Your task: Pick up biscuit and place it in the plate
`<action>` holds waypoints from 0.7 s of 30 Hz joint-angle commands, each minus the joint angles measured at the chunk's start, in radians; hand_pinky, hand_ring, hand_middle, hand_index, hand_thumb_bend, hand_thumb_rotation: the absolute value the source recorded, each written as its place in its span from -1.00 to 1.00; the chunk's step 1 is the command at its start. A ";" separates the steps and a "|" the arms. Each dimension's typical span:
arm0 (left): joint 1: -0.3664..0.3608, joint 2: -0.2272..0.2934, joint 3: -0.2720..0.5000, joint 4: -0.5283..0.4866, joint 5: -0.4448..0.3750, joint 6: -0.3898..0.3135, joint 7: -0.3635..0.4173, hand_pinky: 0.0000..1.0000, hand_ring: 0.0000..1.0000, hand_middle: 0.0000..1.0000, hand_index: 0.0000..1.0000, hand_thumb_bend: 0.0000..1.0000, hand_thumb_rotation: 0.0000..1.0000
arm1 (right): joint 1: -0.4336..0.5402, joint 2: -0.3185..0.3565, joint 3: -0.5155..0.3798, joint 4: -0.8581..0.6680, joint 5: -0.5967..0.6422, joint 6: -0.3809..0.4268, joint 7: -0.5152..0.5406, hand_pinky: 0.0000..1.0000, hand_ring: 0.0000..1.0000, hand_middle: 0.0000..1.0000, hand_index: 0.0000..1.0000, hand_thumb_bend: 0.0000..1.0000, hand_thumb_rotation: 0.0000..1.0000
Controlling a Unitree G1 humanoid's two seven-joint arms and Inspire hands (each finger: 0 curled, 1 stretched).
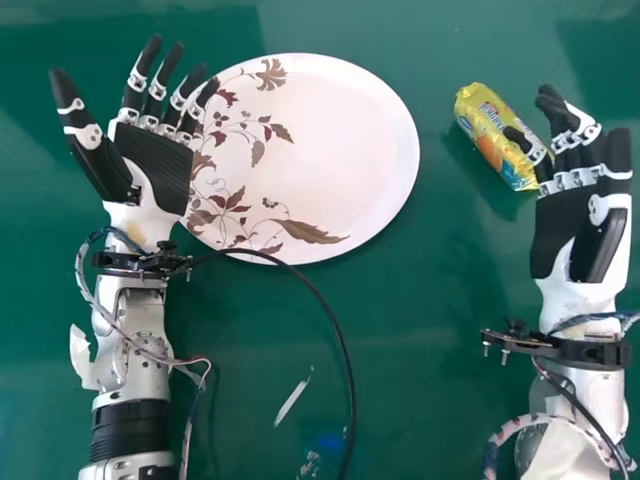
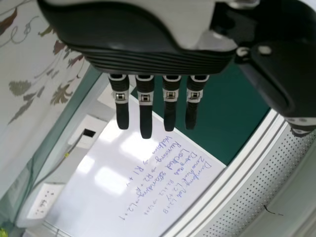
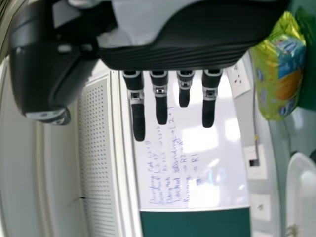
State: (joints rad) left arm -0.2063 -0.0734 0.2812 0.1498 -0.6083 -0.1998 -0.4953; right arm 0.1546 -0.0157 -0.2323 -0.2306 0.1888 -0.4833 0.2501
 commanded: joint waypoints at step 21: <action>0.058 -0.023 0.006 0.071 0.004 -0.007 0.003 0.36 0.49 0.74 0.79 1.00 0.68 | 0.052 -0.051 -0.008 -0.146 -0.248 -0.004 -0.202 0.62 0.85 0.82 0.47 0.51 -0.14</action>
State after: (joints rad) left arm -0.2048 -0.0725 0.2832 0.1498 -0.6077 -0.1996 -0.4947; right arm 0.1925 -0.0610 -0.2356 -0.3585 -0.0520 -0.4761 0.0577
